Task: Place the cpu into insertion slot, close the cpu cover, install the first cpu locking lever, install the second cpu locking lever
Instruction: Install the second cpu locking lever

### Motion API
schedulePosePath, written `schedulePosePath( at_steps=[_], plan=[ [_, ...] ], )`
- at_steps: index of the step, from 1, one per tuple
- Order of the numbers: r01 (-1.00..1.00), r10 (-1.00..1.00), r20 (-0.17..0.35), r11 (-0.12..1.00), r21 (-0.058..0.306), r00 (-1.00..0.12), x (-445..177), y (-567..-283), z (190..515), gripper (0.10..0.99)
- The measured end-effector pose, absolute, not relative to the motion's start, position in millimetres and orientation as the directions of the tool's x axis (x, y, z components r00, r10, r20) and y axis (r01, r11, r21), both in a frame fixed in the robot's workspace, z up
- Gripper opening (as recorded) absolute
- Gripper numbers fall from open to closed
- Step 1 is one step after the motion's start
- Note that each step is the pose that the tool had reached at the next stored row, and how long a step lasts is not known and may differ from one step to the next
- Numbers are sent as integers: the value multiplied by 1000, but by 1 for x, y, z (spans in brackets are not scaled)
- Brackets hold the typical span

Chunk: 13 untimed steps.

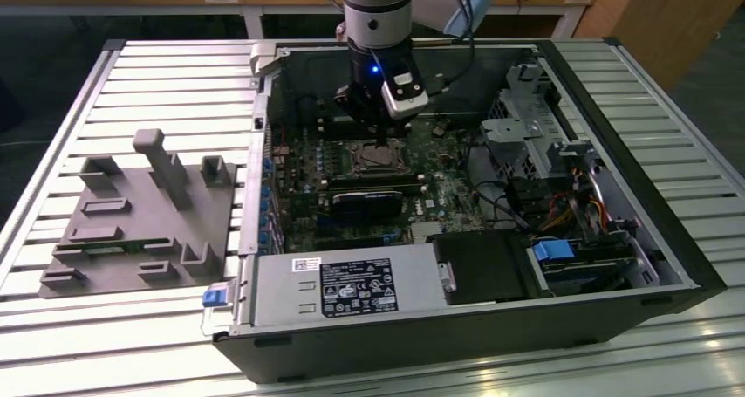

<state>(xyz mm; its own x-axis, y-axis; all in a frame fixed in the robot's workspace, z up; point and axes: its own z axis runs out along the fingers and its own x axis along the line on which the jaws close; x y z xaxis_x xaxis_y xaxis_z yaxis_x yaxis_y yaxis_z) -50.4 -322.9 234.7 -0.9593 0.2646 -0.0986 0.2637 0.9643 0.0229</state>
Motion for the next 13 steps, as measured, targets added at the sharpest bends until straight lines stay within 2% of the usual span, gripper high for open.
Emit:
schedulePosePath(
  at_steps=[13],
  plan=[
    [264,265,-99,964,23,-959,-50,-332,235,106]
  ],
)
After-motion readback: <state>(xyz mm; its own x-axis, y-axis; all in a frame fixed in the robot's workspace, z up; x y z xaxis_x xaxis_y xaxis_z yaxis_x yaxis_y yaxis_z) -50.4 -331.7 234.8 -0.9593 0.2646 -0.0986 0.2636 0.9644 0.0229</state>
